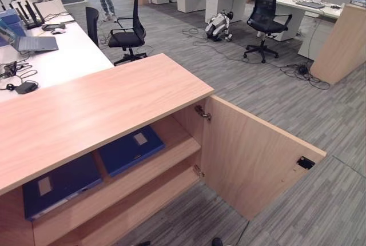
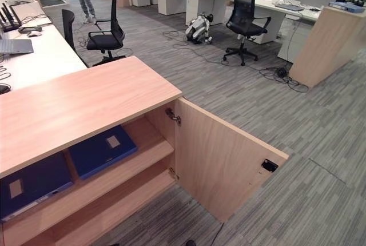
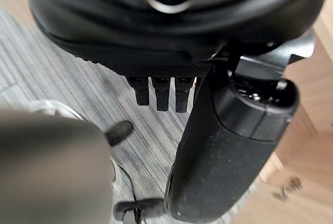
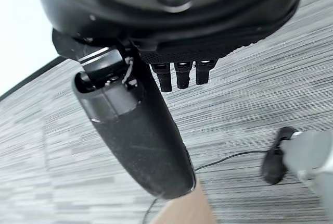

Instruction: Put the empty folder in the office cabinet

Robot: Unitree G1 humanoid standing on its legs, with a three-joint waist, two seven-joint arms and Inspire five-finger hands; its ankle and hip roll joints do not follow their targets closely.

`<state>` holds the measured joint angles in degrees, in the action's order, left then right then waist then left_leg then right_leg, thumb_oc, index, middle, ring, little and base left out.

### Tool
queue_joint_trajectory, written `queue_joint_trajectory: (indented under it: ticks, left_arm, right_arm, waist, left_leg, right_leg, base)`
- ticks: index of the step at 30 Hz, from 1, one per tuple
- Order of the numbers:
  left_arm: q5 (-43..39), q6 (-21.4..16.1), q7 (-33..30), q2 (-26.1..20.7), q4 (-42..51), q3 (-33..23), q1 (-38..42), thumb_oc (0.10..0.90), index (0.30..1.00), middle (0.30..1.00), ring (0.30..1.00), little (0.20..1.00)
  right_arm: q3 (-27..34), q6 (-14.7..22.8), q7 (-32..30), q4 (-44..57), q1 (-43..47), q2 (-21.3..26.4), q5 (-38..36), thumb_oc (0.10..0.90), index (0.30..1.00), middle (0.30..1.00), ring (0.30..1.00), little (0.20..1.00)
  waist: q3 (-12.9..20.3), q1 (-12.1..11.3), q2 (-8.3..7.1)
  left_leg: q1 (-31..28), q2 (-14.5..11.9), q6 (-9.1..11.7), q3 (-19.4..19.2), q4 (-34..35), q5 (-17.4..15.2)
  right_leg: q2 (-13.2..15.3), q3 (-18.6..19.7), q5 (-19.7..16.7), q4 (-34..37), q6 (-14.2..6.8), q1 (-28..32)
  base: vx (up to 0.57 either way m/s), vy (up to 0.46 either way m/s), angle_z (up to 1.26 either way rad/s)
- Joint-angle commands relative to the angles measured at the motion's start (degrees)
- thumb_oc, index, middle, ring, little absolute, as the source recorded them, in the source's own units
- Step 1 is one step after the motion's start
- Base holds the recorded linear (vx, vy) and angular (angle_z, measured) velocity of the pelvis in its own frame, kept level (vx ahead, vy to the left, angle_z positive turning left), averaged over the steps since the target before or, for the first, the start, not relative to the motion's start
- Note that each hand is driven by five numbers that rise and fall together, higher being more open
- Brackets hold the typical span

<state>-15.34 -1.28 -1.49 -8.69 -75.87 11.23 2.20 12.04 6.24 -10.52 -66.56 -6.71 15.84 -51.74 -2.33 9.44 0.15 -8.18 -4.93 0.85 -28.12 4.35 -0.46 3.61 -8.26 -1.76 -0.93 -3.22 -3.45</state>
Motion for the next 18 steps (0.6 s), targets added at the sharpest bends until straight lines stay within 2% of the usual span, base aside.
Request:
queue_joint_trajectory:
  ticks: [1,4,7,9,11,13,18]
  left_arm:
    - [1.25,-0.36,0.82,-0.53,-2.61,-2.04,1.18,0.800,0.900,0.900,0.900,0.900]
    - [1.64,-0.21,1.05,-0.60,-2.81,-2.35,1.05,0.800,0.900,0.900,0.900,0.900]
    - [-0.77,0.81,2.26,-1.62,-3.25,-6.73,-0.31,0.800,0.900,0.900,0.900,0.900]
    - [-1.88,1.19,3.07,-1.82,-3.42,-9.05,-1.17,0.800,0.900,0.900,0.900,0.900]
    - [-1.85,1.29,3.34,-1.76,-3.37,-9.29,-1.25,0.800,0.900,0.900,0.900,0.900]
    - [-2.46,1.51,4.04,-1.66,-2.25,-9.28,-1.29,0.800,0.900,0.900,0.900,0.900]
    - [-3.17,1.53,4.37,-1.49,-1.40,-8.17,-0.52,0.800,0.900,0.900,0.900,0.900]
  right_arm:
    - [-1.35,3.68,-0.29,6.18,5.26,8.68,9.24,0.800,0.900,0.900,0.900,0.900]
    - [-2.04,3.59,-0.37,8.77,5.34,9.77,11.57,0.800,0.900,0.900,0.900,0.900]
    - [-8.62,0.53,3.04,21.62,5.37,16.12,25.65,0.800,0.900,0.900,0.900,0.900]
    - [-12.35,-0.25,6.31,30.88,5.52,19.20,30.74,0.800,0.900,0.900,0.900,0.900]
    - [-13.35,-0.11,7.27,33.92,5.82,19.77,31.19,0.800,0.900,0.900,0.900,0.900]
    - [-17.22,0.23,9.84,39.21,8.04,21.22,32.82,0.800,0.900,0.900,0.900,0.900]
    - [-23.97,0.79,12.90,46.80,12.10,20.51,32.06,0.800,0.900,0.900,0.900,0.900]
  waist:
    - [-0.23,-0.13,-0.31]
    - [-0.30,-0.12,-0.22]
    - [-0.69,-1.09,-0.53]
    - [-0.64,-1.65,-0.73]
    - [-0.69,-1.84,-0.77]
    - [-0.75,-2.72,-0.87]
    - [-0.46,-4.07,-1.16]
  left_leg:
    - [1.60,1.93,-1.13,6.89,0.06,-2.18]
    - [1.59,1.77,-0.96,6.89,-0.03,-2.07]
    - [1.74,1.20,-0.30,7.51,-0.47,-1.43]
    - [1.57,0.82,0.16,7.71,-0.24,-0.91]
    - [1.55,0.71,0.30,7.89,-0.21,-0.79]
    - [1.59,0.51,0.63,8.61,-0.14,-0.41]
    - [1.68,0.24,1.11,9.82,0.16,0.11]
  right_leg:
    - [0.58,1.30,4.55,-2.11,-3.00,3.71]
    - [0.41,1.29,4.59,-1.82,-2.87,3.93]
    - [-0.31,0.91,4.69,-0.77,-2.20,4.72]
    - [-0.71,0.46,4.75,0.14,-1.84,5.45]
    - [-0.82,0.28,4.78,0.33,-1.75,5.70]
    - [-1.19,-0.41,4.95,1.07,-1.51,6.45]
    - [-1.67,-1.46,5.27,2.16,-0.99,7.58]
  base:
    - [0.02,-0.116,0.01]
    - [0.00,-0.064,0.01]
    - [0.00,-0.102,0.00]
    - [0.01,-0.086,0.02]
    - [0.01,-0.064,0.10]
    - [0.00,-0.073,0.04]
    - [0.01,-0.046,-0.05]
